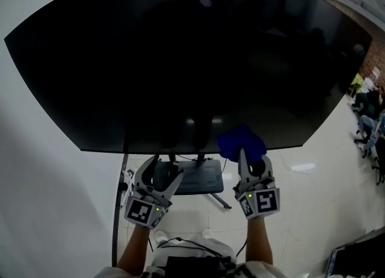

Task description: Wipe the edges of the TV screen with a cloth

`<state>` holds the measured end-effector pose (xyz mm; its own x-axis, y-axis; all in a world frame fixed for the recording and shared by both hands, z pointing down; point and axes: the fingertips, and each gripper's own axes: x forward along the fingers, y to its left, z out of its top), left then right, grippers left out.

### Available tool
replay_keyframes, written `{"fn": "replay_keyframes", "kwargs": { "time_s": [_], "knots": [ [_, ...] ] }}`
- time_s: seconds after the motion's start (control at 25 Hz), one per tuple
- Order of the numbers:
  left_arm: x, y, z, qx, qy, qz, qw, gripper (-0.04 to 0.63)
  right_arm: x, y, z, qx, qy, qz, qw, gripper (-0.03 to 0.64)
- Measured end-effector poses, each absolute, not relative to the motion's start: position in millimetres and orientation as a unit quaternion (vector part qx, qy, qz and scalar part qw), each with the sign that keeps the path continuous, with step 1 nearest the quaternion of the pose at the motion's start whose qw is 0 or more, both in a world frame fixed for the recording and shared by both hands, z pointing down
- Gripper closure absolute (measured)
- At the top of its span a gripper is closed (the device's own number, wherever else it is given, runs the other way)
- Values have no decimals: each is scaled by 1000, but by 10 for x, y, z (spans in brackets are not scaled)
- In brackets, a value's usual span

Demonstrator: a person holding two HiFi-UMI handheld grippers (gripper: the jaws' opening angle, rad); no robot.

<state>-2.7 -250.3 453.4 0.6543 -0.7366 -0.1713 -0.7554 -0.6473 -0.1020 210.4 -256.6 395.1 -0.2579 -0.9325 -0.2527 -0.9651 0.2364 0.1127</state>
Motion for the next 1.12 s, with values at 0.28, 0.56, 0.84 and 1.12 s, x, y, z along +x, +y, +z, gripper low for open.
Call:
{"fn": "replay_keyframes", "kwargs": {
  "time_s": [0.28,0.56,0.84,1.12],
  "knots": [
    [-1175,-2315,4616,-890,451,63,31,285,268,-2522,4585,-536,840,63,46,561],
    [-1482,-2523,4470,-881,469,57,22,285,-115,-2703,4443,-520,852,46,48,561],
    [-1400,-2486,4744,-882,466,49,44,285,89,-2669,4618,-534,842,51,50,561],
    [-916,-2558,4783,-887,455,49,62,285,609,-2718,4650,-540,837,62,58,562]
  ]
}}
